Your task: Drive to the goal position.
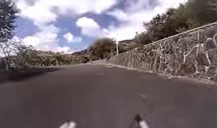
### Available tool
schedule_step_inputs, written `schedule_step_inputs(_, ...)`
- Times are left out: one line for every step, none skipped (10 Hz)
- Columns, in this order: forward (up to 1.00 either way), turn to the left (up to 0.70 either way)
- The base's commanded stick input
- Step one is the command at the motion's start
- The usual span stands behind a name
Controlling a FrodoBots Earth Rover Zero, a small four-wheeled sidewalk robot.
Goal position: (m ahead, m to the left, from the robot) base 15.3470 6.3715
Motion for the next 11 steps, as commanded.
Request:
schedule_step_inputs(0.50,0.00)
schedule_step_inputs(0.50,0.00)
schedule_step_inputs(0.50,0.00)
schedule_step_inputs(0.50,0.00)
schedule_step_inputs(0.50,0.00)
schedule_step_inputs(0.50,0.00)
schedule_step_inputs(0.50,0.00)
schedule_step_inputs(0.50,0.00)
schedule_step_inputs(0.50,0.00)
schedule_step_inputs(0.50,0.00)
schedule_step_inputs(0.50,0.00)
